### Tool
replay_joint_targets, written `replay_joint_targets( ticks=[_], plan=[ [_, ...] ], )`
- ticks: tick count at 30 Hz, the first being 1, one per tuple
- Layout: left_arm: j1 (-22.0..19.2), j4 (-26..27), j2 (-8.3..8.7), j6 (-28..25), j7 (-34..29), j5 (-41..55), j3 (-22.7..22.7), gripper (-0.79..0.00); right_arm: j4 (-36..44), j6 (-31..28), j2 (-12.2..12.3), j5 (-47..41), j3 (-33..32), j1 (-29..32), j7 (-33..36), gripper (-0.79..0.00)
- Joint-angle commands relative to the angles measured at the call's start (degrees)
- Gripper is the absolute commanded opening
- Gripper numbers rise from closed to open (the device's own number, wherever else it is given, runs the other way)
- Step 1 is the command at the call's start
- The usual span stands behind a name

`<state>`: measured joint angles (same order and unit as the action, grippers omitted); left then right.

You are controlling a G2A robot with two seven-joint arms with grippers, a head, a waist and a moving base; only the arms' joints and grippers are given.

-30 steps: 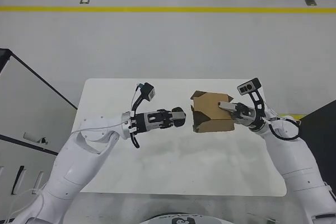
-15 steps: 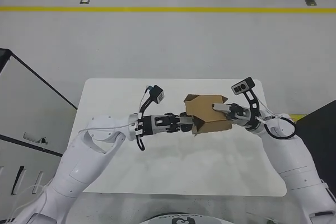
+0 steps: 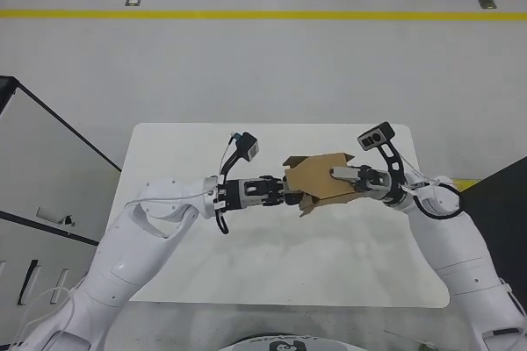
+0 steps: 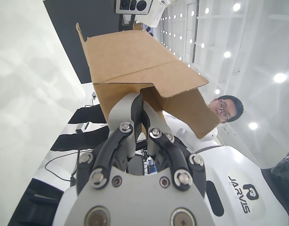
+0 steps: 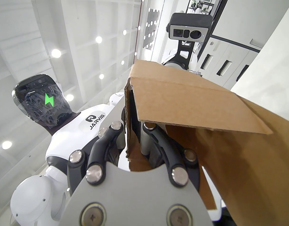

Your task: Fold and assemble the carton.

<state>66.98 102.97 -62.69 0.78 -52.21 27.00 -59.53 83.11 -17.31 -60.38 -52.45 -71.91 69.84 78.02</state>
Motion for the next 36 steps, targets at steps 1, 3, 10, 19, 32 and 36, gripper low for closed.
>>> replay_joint_targets(
  ticks=[1, 3, 10, 19, 32, 36],
  plan=[
    [-0.08, -0.01, -0.06, 0.01, 0.04, 0.01, 0.15, -0.785, 0.06, 0.01, -0.06, 0.36, 0.09, -0.05, -0.18, -0.785],
    [-0.17, 0.00, -0.12, 0.00, 0.06, -0.03, 0.35, -0.785, 0.18, 0.19, -0.13, 0.70, 0.29, -0.07, -0.30, -0.785],
    [-0.46, -0.08, -0.34, 0.03, 0.06, -0.30, 1.10, -0.785, 0.43, 0.71, -0.34, 1.46, 0.78, 0.06, -0.50, -0.785],
    [0.29, 0.92, 0.00, -0.19, 0.85, -0.59, -1.56, -0.785, -0.59, 0.57, -0.33, 0.45, -0.88, 0.72, -0.98, -0.785],
    [2.31, 2.11, 0.67, 0.11, 0.72, -1.03, -5.29, -0.785, -1.51, 0.77, -0.60, -2.40, -2.36, 1.15, -0.68, -0.785],
    [2.87, 2.40, 0.77, 0.18, 0.74, -1.08, -5.82, -0.785, -1.40, 0.94, -0.62, -1.11, -2.91, 1.32, -3.02, -0.785]
  ],
)
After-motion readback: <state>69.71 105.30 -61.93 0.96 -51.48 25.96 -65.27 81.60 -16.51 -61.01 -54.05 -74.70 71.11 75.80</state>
